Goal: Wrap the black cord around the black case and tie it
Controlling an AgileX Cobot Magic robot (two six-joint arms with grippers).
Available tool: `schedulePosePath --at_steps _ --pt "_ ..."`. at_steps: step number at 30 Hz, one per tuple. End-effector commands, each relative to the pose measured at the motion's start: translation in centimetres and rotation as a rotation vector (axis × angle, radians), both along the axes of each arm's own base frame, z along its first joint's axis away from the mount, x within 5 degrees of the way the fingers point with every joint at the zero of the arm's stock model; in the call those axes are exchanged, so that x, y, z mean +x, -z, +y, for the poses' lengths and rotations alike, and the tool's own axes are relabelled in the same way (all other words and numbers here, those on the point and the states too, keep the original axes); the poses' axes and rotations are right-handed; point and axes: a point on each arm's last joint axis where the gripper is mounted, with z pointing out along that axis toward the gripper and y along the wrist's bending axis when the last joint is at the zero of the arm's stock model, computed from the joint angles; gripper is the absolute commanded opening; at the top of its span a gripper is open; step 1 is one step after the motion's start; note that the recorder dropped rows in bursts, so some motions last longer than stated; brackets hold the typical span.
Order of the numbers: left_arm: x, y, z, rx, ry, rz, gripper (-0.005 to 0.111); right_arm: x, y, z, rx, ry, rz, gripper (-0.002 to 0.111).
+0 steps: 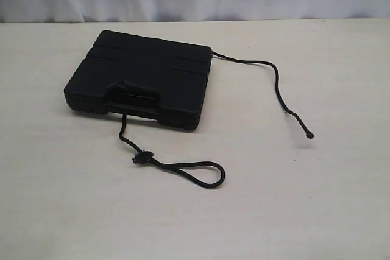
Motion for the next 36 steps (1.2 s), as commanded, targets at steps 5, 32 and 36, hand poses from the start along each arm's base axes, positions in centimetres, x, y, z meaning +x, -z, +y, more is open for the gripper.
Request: schedulePosePath --at_steps 5,32,36 --pt "0.1 -3.7 0.1 -0.074 -0.012 -0.414 0.000 0.2 -1.1 -0.2 -0.114 0.000 -0.132 0.005" --pt "19.6 -16.0 -2.2 0.607 0.213 -0.076 0.000 0.3 -2.7 0.3 0.436 0.018 -0.275 0.005" --pt "22.7 -13.0 -4.1 0.800 0.273 0.052 0.000 0.3 -2.7 0.3 0.436 0.018 -0.275 0.005"
